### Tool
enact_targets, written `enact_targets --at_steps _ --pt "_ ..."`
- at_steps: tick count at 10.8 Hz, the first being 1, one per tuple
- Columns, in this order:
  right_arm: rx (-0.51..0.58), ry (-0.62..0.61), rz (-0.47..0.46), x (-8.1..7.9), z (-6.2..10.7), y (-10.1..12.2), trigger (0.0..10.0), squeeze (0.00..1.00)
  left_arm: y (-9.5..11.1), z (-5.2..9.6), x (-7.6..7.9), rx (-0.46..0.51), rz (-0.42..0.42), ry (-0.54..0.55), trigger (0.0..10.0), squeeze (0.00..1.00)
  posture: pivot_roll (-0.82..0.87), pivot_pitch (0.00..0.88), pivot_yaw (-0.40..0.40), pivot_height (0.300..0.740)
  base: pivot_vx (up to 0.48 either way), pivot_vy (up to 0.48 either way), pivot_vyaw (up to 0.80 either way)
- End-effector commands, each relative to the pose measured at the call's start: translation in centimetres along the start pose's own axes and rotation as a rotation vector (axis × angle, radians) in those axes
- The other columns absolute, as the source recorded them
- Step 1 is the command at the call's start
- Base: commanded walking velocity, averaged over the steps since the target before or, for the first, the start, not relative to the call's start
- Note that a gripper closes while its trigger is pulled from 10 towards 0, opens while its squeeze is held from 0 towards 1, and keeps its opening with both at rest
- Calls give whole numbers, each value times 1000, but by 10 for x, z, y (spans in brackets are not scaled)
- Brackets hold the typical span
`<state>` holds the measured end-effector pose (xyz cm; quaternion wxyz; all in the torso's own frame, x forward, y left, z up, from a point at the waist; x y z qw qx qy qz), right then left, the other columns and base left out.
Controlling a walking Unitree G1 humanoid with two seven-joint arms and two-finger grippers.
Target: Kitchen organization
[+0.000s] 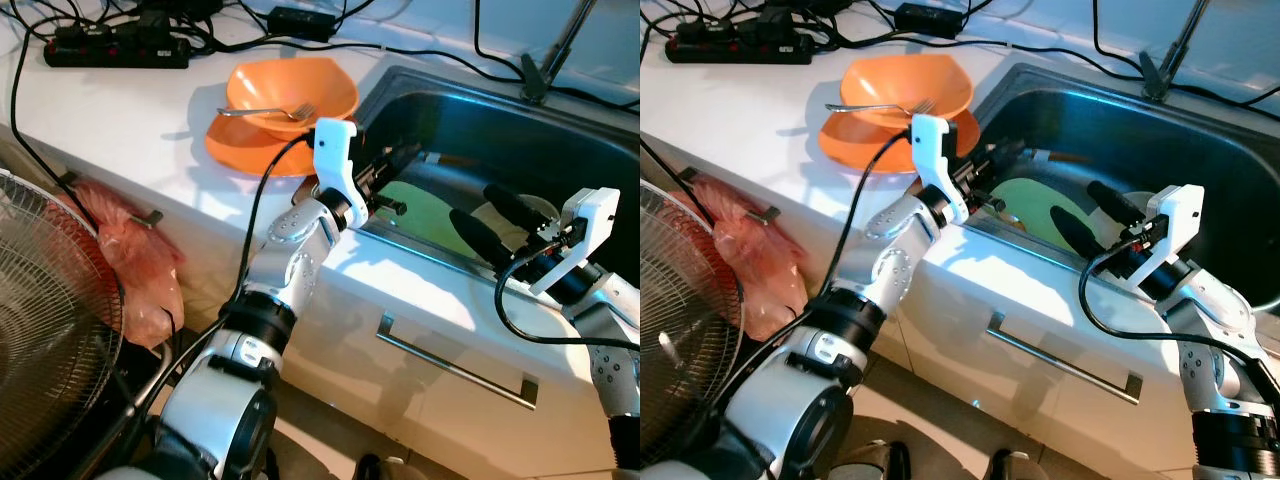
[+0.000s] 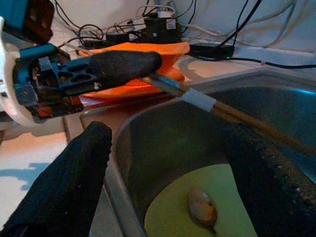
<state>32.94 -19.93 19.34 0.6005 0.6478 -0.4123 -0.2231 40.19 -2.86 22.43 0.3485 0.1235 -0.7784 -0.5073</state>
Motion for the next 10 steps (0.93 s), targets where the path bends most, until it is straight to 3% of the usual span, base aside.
enact_targets --at_steps 1,3,6,7,8,9,10 --pt "10 0 16 2 5 6 10000 0 -3 -17 31 -1 13 -87 10000 0 -26 140 0 740 0 0 0" --pt "20 -5 10 3 8 10 10000 0 -20 -22 30 -80 -27 -58 10000 0 -38 137 9 740 0 0 0" --pt "31 -17 16 4 12 14 10000 0 -31 -23 30 -113 -24 -54 10000 0 -46 129 16 740 0 0 0" --pt "32 -17 15 3 12 14 10000 0 -33 -24 30 -121 -27 -47 9373 0 -46 128 18 740 0 0 0" --pt "32 -16 14 3 11 14 10000 0 -35 -23 28 -127 -29 -40 4039 0 -46 128 19 740 0 0 0" --pt "33 -15 12 2 11 14 10000 0 -35 -23 28 -128 -30 -39 4196 0 -46 127 19 740 0 0 0" --pt "30 -12 8 0 10 13 10000 0 -36 -23 28 -128 -38 -39 10000 0 -45 126 19 740 0 0 0"
Point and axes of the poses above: a point about 5 cm out from each wrist's last joint towards the gripper, its own z axis pointing back from the gripper into the wrist, its own y axis along the axis of the wrist's last joint, x = y × z, the point moved 5 cm from there along -z, pointing out of the wrist towards the gripper, and after that the axes turned 12 degrees about z, right-handed, at the moved point
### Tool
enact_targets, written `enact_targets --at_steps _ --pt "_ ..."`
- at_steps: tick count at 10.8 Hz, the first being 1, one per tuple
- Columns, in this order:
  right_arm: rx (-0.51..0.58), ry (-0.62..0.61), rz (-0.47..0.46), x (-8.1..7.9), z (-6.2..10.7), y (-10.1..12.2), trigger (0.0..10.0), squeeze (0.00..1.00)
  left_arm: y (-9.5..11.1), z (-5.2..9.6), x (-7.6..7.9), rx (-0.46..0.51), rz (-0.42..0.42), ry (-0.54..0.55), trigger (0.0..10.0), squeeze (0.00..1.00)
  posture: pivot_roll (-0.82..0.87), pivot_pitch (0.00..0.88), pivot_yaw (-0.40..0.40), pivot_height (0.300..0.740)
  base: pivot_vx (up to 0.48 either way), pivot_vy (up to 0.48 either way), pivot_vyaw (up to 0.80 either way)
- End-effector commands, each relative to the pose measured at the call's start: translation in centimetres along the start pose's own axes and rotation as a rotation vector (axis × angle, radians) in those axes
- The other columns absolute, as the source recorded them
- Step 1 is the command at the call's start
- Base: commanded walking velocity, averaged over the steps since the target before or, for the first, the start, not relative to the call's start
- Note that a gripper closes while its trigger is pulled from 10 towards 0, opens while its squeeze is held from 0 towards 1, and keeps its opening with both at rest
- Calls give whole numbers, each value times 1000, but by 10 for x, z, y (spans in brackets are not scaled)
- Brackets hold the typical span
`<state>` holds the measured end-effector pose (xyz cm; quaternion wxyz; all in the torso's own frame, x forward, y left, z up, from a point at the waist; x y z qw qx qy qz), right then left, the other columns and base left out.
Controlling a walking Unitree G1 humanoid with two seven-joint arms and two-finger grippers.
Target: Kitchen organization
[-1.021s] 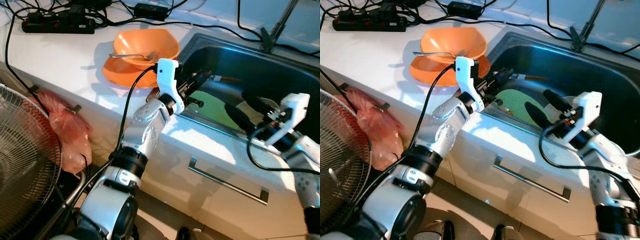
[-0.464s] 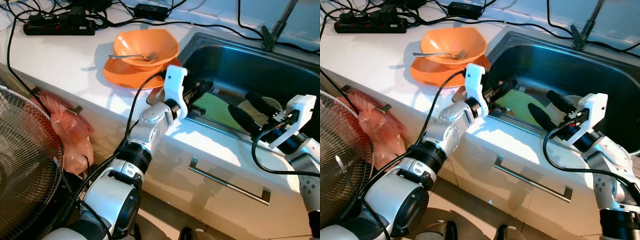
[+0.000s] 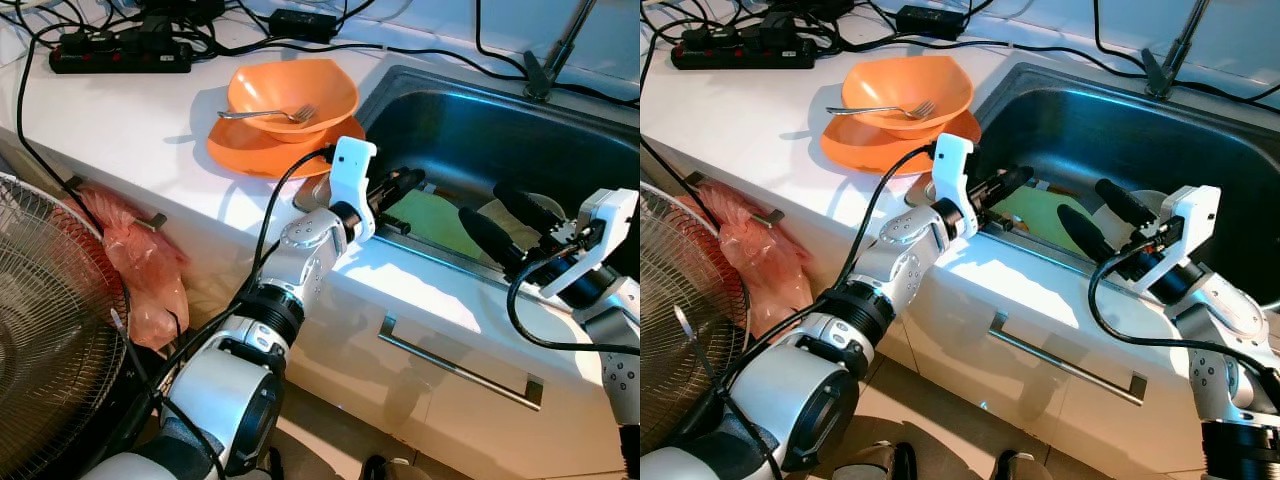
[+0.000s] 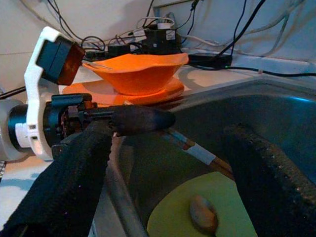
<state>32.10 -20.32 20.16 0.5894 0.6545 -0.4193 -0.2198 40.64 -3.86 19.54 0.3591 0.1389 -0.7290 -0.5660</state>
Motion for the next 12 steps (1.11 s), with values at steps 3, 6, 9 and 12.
enact_targets --at_steps 3,6,9,12 --pt "-3 4 -3 -2 1 1 10000 0 -5 -18 35 8 10 -64 10000 1000 -40 130 16 740 0 0 0" --pt "-7 6 -7 -4 -1 -1 10000 0 -1 -18 31 16 7 -50 10000 1000 -35 150 15 740 0 0 0" --pt "-7 8 -13 -6 -2 -2 10000 0 17 -18 42 91 -56 -96 10000 0 -27 158 12 740 0 0 0" --pt "-7 13 -19 -6 -3 -2 10000 0 99 9 50 408 -222 -68 10000 0 -5 171 -4 740 0 0 0"
Point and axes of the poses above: a point about 5 cm out from each wrist's last joint towards the gripper, its own z axis pointing back from the gripper into the wrist, its own y axis along the axis of the wrist's last joint, x = y × z, the point moved 5 cm from there along -z, pointing out of the wrist towards the gripper, and after that the axes turned 12 degrees about z, right-handed, at the moved point
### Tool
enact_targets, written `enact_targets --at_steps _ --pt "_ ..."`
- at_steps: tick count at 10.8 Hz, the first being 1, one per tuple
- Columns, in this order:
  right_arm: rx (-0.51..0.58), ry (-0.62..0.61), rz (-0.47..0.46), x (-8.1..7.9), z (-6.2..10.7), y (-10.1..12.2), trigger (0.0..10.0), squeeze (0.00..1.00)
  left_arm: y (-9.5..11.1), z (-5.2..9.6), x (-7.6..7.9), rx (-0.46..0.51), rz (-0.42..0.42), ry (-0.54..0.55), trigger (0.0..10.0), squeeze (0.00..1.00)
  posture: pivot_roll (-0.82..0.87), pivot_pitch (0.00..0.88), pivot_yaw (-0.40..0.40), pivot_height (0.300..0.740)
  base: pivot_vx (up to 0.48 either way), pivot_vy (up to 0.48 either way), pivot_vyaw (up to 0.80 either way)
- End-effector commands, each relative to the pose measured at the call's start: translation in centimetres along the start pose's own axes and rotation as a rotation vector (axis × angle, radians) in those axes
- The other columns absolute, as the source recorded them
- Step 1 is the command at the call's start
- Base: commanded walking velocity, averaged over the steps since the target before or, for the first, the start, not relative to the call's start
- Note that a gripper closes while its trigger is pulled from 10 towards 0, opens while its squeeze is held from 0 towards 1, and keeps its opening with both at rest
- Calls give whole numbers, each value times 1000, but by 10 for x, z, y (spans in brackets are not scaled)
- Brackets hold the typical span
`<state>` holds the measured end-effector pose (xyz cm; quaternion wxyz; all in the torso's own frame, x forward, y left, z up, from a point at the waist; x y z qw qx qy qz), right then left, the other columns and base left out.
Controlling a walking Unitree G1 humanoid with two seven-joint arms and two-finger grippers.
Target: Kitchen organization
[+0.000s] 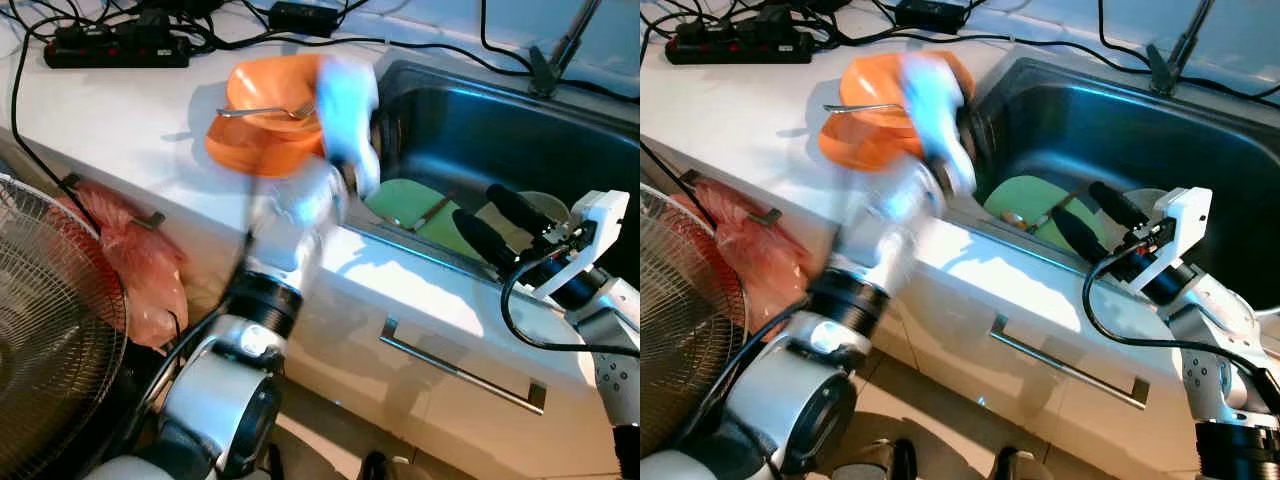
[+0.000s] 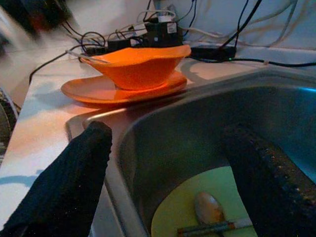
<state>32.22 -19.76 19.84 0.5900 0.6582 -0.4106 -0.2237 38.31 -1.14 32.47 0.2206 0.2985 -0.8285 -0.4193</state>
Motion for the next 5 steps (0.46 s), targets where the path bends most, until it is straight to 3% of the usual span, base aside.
enact_targets --at_steps 1,2,3,4,5 --pt "-5 8 -4 -1 -1 0 10000 0 18 4 -4 51 -38 31 10000 0 12 175 -12 740 0 0 0" --pt "-7 12 -8 -2 -3 -2 10000 0 37 22 -39 94 -131 150 10000 1000 30 176 -19 740 0 0 0" --pt "-7 24 -13 -2 -6 -2 10000 0 39 49 -80 70 -192 292 10000 1000 39 175 -29 740 0 0 0" --pt "-6 27 -14 -2 -7 -2 10000 0 40 68 -100 44 -227 362 10000 1000 45 176 -34 740 0 0 0" --pt "-5 33 -14 -2 -10 -1 10000 0 40 92 -118 -10 -248 418 10000 0 49 173 -42 740 0 0 0"
Point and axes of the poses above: a point about 5 cm out from each wrist's last joint towards the gripper, its own z axis pointing back from the gripper into the wrist, its own y axis along the axis of the wrist's last joint, x = y × z, the point moved 5 cm from there along -z, pointing out of the wrist towards the gripper, and after that the axes turned 12 degrees about z, right-handed, at the moved point
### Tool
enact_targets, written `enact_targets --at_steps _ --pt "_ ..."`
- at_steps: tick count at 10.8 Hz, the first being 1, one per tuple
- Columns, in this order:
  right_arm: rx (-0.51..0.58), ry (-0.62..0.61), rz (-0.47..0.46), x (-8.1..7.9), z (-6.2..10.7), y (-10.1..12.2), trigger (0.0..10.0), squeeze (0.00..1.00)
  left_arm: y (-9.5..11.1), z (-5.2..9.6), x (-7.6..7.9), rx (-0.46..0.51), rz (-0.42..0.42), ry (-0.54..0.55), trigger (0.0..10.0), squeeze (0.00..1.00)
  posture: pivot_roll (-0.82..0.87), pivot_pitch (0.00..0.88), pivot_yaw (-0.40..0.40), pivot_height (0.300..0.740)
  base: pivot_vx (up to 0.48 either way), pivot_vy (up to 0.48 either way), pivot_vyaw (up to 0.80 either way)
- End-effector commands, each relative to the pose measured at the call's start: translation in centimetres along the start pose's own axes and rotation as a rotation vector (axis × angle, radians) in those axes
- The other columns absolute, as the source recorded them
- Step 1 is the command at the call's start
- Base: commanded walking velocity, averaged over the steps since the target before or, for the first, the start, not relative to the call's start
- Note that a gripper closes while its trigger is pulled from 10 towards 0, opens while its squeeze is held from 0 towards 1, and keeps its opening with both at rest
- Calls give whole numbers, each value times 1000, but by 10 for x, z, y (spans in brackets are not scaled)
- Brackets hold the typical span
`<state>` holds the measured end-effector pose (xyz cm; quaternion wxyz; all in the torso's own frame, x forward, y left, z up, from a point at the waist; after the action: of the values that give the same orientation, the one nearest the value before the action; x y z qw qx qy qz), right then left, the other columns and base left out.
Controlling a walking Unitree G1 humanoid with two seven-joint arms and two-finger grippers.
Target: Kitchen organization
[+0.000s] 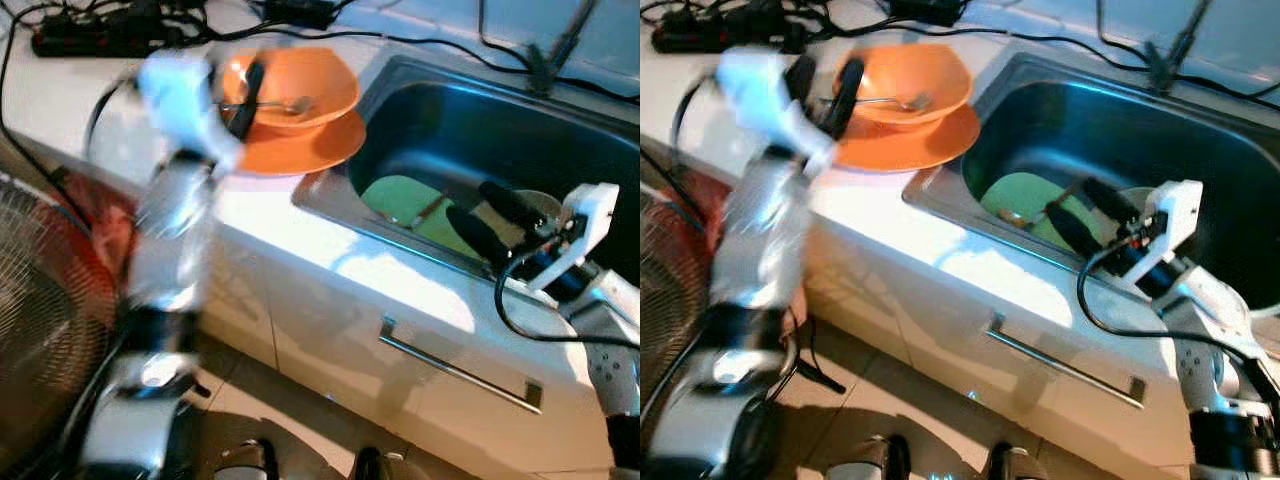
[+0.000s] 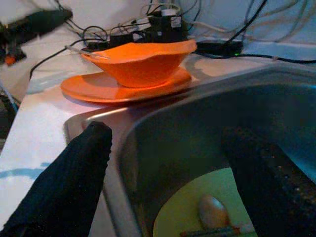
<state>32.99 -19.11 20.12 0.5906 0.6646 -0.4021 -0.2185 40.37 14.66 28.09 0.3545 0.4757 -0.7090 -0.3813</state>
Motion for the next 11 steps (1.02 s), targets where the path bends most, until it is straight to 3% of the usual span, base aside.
enact_targets --at_steps 1,5,8,11 --pt "-14 17 -4 -1 0 -3 10000 0 11 1 -3 27 -3 0 10000 0 53 173 -44 740 0 0 0" --pt "-12 21 0 0 -2 -2 10000 0 21 4 -26 47 10 33 10000 0 50 171 -53 740 0 0 0" --pt "-11 22 2 0 -2 -2 10000 0 -3 0 -31 -41 93 8 10000 0 41 166 -55 740 0 0 0" --pt "-17 28 2 -2 -1 -2 10000 0 -24 -6 -27 -105 107 -18 10000 0 27 174 -62 740 0 0 0"
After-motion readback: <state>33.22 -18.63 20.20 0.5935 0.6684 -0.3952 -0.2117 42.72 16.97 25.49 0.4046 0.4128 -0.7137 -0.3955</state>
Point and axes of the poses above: a point about 5 cm out from each wrist's last joint towards the gripper, its own z axis pointing back from the gripper into the wrist, its own y axis along the axis of the wrist's last joint, x = y × z, the point moved 5 cm from there along -z, pointing out of the wrist towards the gripper, and after that the axes turned 12 degrees about z, right-handed, at the moved point
